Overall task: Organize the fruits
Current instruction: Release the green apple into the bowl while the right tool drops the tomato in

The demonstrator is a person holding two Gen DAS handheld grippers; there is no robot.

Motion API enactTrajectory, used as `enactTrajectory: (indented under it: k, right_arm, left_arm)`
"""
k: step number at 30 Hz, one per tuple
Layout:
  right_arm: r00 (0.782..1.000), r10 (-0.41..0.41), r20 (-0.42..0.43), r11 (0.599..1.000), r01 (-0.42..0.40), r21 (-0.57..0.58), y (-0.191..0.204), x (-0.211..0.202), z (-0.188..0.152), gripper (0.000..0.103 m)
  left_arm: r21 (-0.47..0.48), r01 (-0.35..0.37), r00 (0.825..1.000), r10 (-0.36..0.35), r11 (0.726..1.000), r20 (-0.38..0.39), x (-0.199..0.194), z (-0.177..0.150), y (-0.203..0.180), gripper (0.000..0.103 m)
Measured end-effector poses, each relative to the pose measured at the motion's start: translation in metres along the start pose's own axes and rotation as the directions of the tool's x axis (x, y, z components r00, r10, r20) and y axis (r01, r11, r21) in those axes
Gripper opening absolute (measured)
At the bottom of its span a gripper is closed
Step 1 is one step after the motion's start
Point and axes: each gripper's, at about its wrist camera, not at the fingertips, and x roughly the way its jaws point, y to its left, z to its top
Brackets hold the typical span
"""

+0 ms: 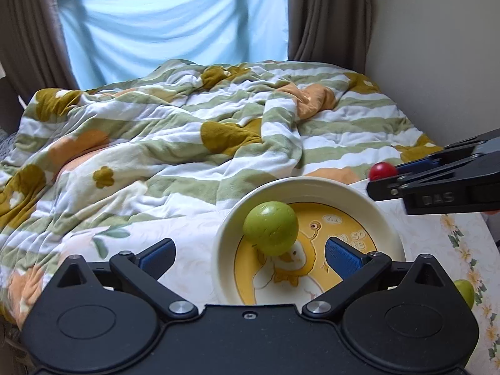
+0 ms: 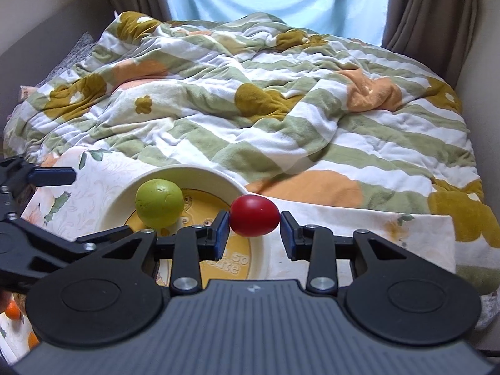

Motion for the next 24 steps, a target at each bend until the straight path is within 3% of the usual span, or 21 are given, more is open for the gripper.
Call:
enactTrajectory:
  k: [16, 17, 19, 21, 24]
  right_arm:
    - [0.998, 0.07, -0.008, 0.988, -0.07, -0.139, 0.032, 0.049, -0.011, 0.053]
    - [0.997, 0.074, 0.001, 0.986, -0.073, -0.147, 0.033, 0.048, -0.012, 0.057]
    - [0.998, 0.064, 0.019, 0.987, -0.061, -0.148, 0.034, 0.044, -0.011, 0.085]
    - [0.997, 0.061, 0.042, 0.99, -0.055, -0.133, 0.033, 0.036, -0.013, 0.103]
    - [0.996, 0.067, 0.062, 0.99, -0.059, -0.131, 0.033, 0.024, -0.016, 0.103]
  left_arm:
    - [-0.077, -0.03, 0.999, 0.032, 0.997, 0.029, -0.036, -0.026, 0.018, 0.103]
    - [-0.079, -0.033, 0.999, 0.035, 0.996, 0.03, -0.037, -0.028, 0.018, 0.103]
    - [-0.082, -0.039, 0.999, 0.042, 0.996, 0.035, -0.041, -0.031, 0.018, 0.103]
    - [-0.089, -0.042, 0.998, 0.045, 0.995, 0.038, -0.045, -0.034, 0.018, 0.103]
    - [-0.096, -0.048, 0.997, 0.052, 0.994, 0.049, -0.053, -0.036, 0.015, 0.103]
